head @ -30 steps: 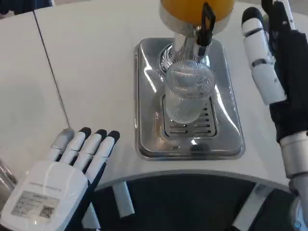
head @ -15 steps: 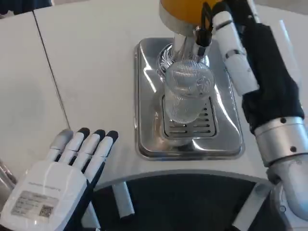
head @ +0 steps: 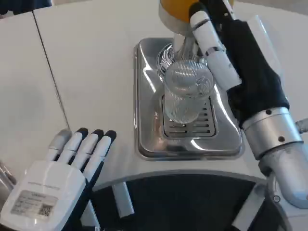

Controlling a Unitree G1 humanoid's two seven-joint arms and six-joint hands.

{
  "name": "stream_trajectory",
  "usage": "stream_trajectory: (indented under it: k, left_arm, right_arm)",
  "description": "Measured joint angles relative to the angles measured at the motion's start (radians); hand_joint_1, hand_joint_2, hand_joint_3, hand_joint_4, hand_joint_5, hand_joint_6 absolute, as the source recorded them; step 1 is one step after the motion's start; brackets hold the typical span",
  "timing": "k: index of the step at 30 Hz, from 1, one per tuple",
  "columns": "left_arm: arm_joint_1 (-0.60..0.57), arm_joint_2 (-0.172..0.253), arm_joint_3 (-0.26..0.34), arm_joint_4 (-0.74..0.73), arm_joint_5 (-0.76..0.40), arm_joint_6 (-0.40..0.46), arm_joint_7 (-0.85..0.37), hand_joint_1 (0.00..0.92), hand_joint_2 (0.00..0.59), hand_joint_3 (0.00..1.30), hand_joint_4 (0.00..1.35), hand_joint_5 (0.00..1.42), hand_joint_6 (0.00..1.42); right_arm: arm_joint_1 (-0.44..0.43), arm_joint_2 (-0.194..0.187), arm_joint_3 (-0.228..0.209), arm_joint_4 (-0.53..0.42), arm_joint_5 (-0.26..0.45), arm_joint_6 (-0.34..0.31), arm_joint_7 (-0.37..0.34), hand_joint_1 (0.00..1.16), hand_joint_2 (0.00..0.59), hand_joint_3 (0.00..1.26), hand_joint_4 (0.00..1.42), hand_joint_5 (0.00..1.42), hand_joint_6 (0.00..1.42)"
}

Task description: Grasp the cup under the faucet to collect the drink, then remove the cup.

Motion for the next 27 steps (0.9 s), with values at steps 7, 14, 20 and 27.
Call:
stream_trajectory:
  k: [7,14,20,27]
  left_arm:
    - [-0.014,0.000,-0.001,0.010,-0.005,0.000,0.000,0.061,0.058,0.00,0.00,0.00,0.00]
    - [-0.022,0.000,-0.007,0.024,-0.011,0.000,0.000,0.053,0.060,0.00,0.00,0.00,0.00]
    - [-0.053,-0.009,-0.014,0.044,-0.018,0.000,0.000,0.049,0.060,0.00,0.00,0.00,0.00]
    - [-0.083,-0.019,-0.018,0.063,-0.032,0.001,0.000,0.041,0.062,0.00,0.00,0.00,0.00]
  right_arm:
    - [-0.014,-0.032,0.014,-0.001,-0.006,0.023,0.009,0.00,0.535,0.00,0.00,0.00,0.00]
    - [-0.052,-0.110,0.065,-0.025,-0.088,0.101,0.055,0.00,0.567,0.00,0.00,0.00,0.00]
    - [-0.119,-0.214,0.168,-0.041,-0.288,0.186,0.132,0.00,0.583,0.00,0.00,0.00,0.00]
    - [-0.194,-0.253,0.265,-0.055,-0.518,0.294,0.293,0.00,0.581,0.00,0.00,0.00,0.00]
